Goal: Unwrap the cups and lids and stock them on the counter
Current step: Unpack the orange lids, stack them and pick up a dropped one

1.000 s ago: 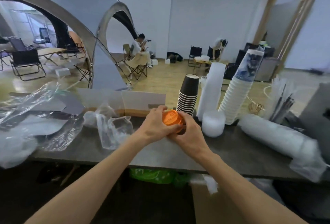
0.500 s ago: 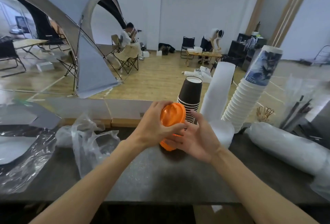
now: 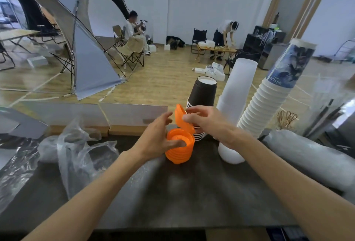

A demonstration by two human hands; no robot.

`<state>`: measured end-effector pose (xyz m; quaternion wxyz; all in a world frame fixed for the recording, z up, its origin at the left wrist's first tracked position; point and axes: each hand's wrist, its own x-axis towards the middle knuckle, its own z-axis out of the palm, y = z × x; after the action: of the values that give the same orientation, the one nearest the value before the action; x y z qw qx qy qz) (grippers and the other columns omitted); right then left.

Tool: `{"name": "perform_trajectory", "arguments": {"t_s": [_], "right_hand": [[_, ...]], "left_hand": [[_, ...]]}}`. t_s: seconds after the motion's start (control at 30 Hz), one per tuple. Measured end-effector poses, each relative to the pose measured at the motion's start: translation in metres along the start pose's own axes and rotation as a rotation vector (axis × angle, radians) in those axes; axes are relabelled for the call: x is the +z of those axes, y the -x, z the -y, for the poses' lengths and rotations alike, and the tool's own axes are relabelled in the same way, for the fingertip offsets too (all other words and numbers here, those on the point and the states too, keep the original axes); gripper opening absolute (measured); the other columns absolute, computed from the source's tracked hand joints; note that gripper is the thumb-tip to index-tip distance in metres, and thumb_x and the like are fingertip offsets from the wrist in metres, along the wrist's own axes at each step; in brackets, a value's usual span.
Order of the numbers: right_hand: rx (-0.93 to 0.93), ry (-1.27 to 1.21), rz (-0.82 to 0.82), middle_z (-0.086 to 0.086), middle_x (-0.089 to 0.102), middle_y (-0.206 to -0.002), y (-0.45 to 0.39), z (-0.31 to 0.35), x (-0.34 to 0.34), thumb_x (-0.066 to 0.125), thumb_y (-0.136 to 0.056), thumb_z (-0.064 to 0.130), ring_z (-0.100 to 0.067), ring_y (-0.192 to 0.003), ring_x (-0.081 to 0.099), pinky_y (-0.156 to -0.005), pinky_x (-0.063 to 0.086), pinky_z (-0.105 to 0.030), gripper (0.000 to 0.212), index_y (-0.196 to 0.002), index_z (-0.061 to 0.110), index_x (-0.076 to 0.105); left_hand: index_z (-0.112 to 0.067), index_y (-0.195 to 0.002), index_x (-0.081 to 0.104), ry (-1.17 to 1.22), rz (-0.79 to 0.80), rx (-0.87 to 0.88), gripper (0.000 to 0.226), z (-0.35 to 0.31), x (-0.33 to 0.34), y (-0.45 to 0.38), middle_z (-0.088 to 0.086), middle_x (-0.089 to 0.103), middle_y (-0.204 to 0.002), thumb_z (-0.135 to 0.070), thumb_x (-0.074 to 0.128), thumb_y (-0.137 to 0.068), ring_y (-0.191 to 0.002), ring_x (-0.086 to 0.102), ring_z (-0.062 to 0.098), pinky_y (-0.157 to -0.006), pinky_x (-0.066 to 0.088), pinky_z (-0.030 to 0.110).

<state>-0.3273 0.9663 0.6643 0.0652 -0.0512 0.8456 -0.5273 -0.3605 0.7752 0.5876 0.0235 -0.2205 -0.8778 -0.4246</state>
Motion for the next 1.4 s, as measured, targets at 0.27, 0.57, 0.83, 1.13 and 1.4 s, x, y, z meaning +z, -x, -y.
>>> {"name": "perform_trajectory", "arguments": {"t_s": [0.27,0.57,0.83,1.13,1.4], "right_hand": [[0.013,0.314,0.025,0.005,0.061,-0.132,-0.013,-0.031,0.010,0.072,-0.081,0.045,-0.013,-0.118,0.058,-0.099,0.053,-0.037,0.063,-0.138,0.025,0.056],[-0.065,0.581,0.121,0.009,0.056,-0.132,-0.014,-0.039,0.026,0.074,-0.079,0.049,-0.012,-0.115,0.053,-0.092,0.054,-0.031,0.068,-0.140,0.032,0.048],[-0.069,0.559,0.200,0.008,0.049,-0.141,-0.017,-0.046,0.038,0.076,-0.082,0.042,-0.011,-0.120,0.048,-0.090,0.047,-0.025,0.076,-0.146,0.033,0.037],[-0.011,0.432,0.224,0.005,0.047,-0.143,-0.010,-0.052,0.032,0.075,-0.085,0.040,-0.015,-0.123,0.047,-0.096,0.047,-0.031,0.074,-0.147,0.031,0.037],[-0.174,0.415,-0.191,0.011,0.062,-0.129,0.041,-0.064,-0.010,0.077,-0.085,0.038,0.001,-0.118,0.053,-0.102,0.042,-0.014,0.051,-0.131,0.023,0.062]], "left_hand": [[-0.027,-0.147,0.037,0.131,-0.018,-0.125,0.113,0.031,0.034,0.008,-0.009,0.055,-0.134,-0.063,0.085,-0.052,-0.119,0.056,0.010,-0.101,0.051,0.041],[-0.042,-0.155,0.003,0.207,0.219,-0.113,0.130,0.042,0.018,0.011,-0.013,0.047,-0.146,-0.045,0.093,-0.061,-0.134,0.047,0.009,-0.113,0.042,0.043],[-0.035,-0.154,0.019,0.151,0.193,-0.056,0.112,0.043,0.018,0.017,-0.014,0.040,-0.148,-0.049,0.088,-0.067,-0.134,0.042,0.006,-0.113,0.040,0.036],[-0.036,-0.148,0.032,0.087,0.187,-0.021,0.096,0.041,0.019,0.018,-0.015,0.047,-0.142,-0.050,0.085,-0.069,-0.127,0.047,0.002,-0.111,0.042,0.034],[-0.017,-0.142,0.048,-0.117,-0.165,0.402,0.072,-0.006,0.028,0.047,-0.005,0.048,-0.143,-0.046,0.069,-0.078,-0.132,0.048,0.011,-0.110,0.038,0.025]]}}
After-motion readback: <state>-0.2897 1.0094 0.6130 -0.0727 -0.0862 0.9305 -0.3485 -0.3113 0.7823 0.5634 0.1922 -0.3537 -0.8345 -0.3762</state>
